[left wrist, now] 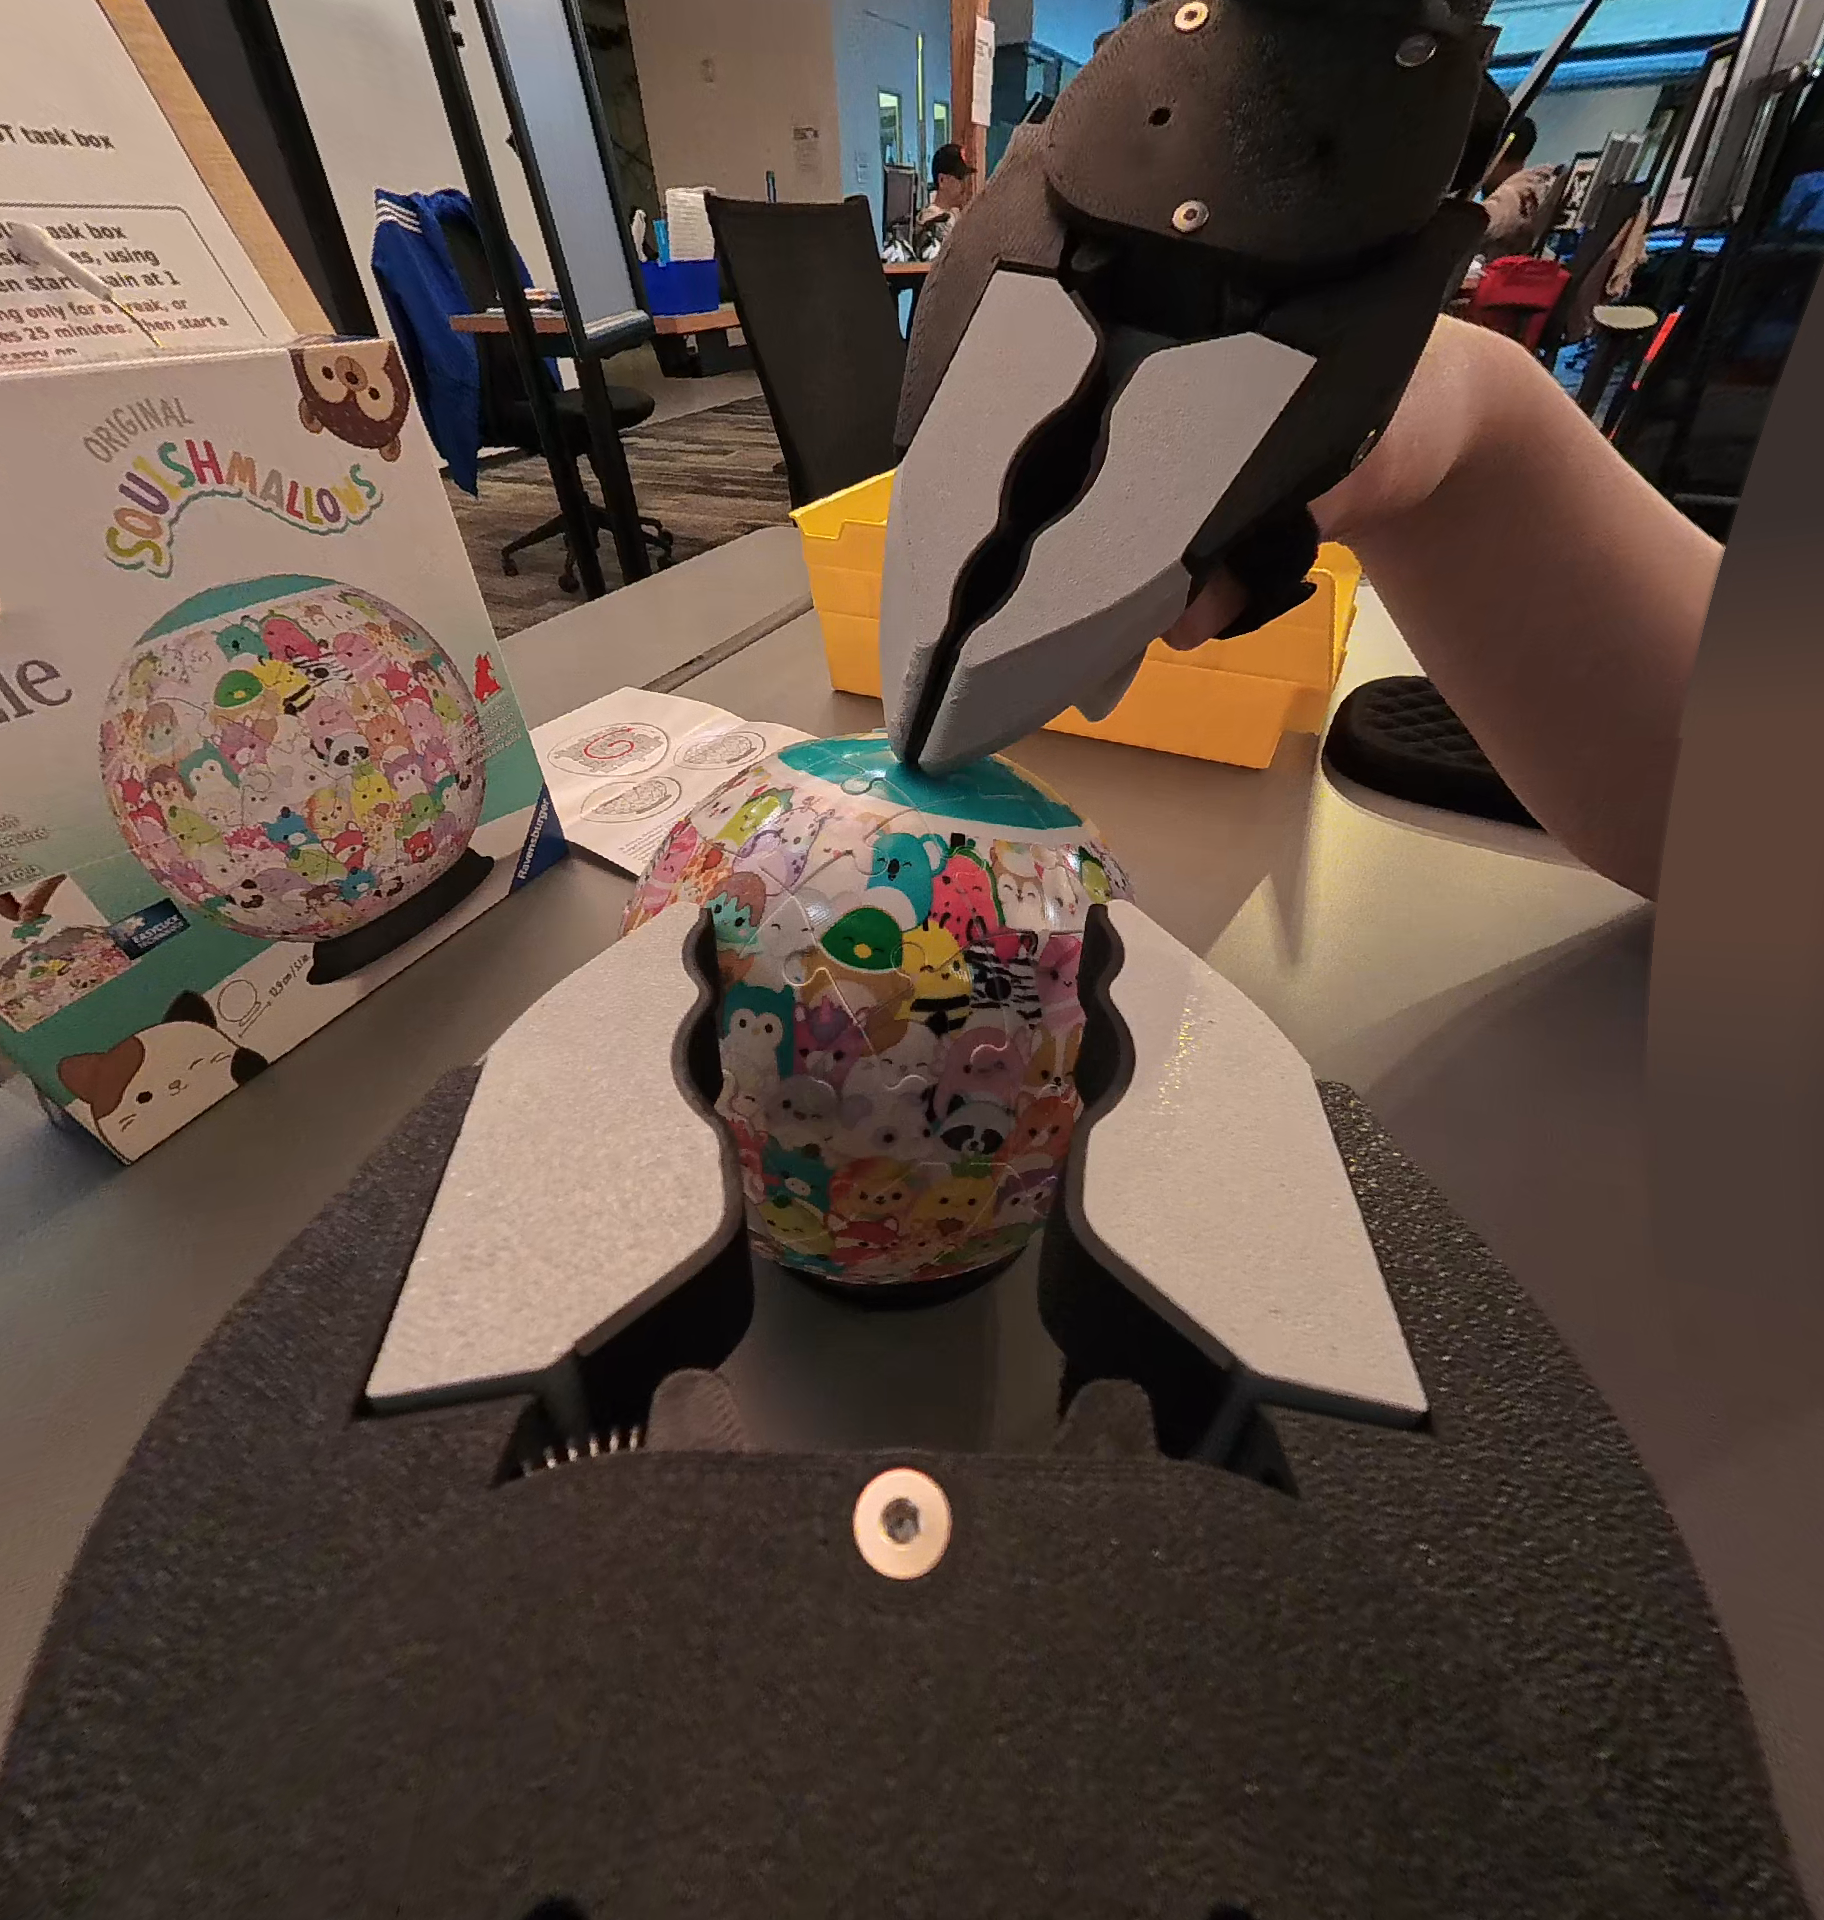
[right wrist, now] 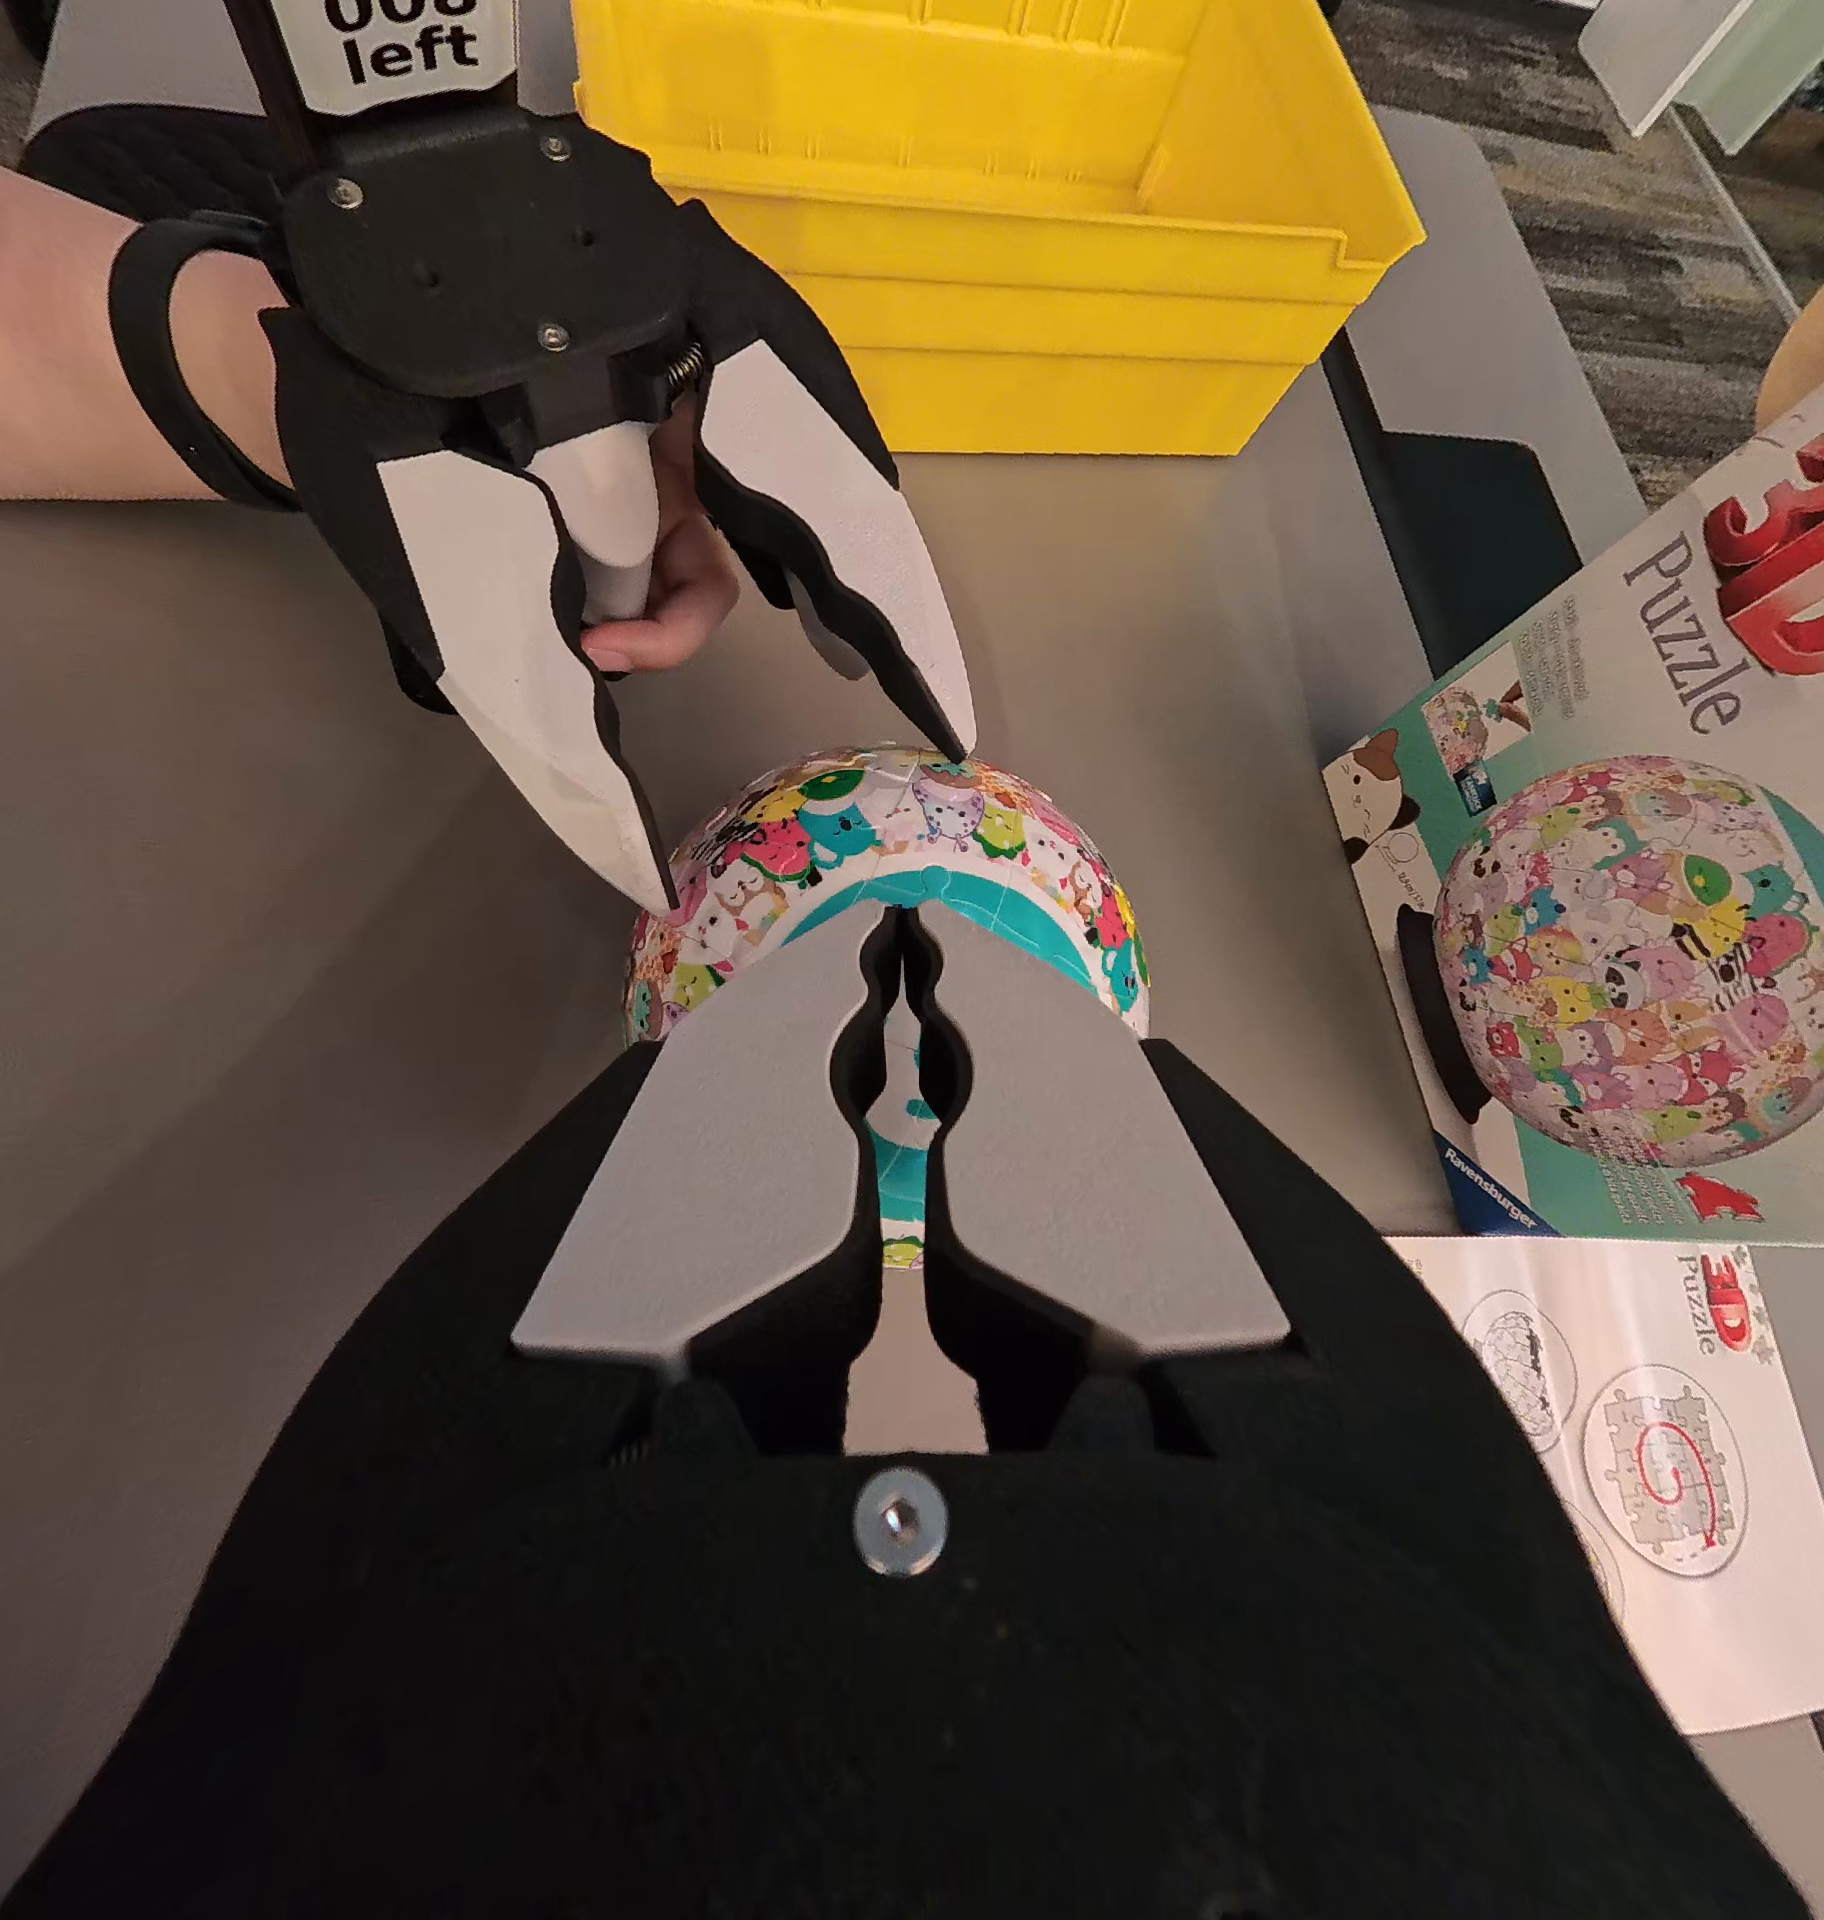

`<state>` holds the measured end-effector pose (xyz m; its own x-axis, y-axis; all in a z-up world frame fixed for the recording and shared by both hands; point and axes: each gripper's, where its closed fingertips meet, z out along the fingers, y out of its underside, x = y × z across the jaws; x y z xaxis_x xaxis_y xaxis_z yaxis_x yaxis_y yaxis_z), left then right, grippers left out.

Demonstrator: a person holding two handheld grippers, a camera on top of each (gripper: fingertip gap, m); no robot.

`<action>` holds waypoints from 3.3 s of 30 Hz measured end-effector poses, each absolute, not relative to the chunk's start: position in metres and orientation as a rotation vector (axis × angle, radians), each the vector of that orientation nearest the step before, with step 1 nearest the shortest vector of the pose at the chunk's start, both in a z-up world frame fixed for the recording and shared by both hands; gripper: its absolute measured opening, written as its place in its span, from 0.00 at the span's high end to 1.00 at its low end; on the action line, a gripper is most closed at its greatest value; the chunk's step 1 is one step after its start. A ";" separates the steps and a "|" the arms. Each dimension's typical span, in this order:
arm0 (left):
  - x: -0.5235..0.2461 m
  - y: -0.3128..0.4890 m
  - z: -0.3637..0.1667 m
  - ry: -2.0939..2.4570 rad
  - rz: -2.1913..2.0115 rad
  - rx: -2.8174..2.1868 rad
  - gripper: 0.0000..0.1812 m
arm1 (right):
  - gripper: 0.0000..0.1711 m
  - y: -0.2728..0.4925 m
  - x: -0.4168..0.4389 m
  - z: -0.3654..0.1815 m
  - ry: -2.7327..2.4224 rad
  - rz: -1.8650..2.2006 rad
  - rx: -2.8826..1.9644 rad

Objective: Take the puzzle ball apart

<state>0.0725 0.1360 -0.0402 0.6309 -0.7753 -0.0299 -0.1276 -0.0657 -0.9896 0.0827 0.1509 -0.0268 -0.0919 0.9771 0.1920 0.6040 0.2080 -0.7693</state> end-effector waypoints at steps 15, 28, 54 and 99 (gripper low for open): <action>0.073 0.136 -0.040 0.772 -0.628 -1.568 0.63 | 0.93 0.164 0.100 -0.021 -1.684 0.741 -1.347; 0.071 0.137 -0.041 0.763 -0.634 -1.557 0.64 | 0.80 0.155 0.114 -0.024 -1.719 0.652 -1.072; 0.070 0.138 -0.040 0.737 -0.669 -1.537 0.65 | 0.84 0.157 0.106 -0.023 -1.692 0.548 -1.023; 0.062 0.144 -0.043 0.702 -0.706 -1.560 0.61 | 1.00 0.146 0.112 -0.036 -1.748 0.673 -1.449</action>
<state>0.0620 0.1435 -0.0434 0.6303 -0.7750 0.0460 -0.0413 -0.0927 -0.9948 0.1117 0.1458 -0.0358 -0.0729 0.9733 0.2174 0.5762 0.2190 -0.7874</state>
